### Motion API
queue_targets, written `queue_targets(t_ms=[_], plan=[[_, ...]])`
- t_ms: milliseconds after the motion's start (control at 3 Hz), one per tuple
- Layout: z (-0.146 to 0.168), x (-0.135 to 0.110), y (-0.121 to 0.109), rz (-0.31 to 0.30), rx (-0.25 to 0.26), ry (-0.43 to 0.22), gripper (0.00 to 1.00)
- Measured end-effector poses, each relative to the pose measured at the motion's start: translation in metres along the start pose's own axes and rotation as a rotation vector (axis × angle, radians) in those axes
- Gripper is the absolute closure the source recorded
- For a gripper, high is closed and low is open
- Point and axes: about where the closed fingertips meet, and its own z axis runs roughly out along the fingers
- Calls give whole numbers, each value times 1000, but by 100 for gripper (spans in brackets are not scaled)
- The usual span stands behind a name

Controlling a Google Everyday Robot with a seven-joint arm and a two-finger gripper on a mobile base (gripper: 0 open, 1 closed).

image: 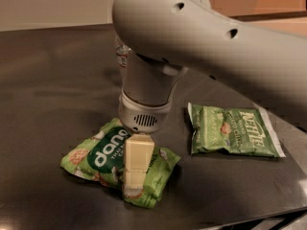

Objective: Move green rice chip bag near water bottle

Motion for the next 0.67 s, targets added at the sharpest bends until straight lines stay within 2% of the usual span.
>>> queue_targets(t_ms=[667], plan=[[18, 3, -1, 25, 14, 60, 0]])
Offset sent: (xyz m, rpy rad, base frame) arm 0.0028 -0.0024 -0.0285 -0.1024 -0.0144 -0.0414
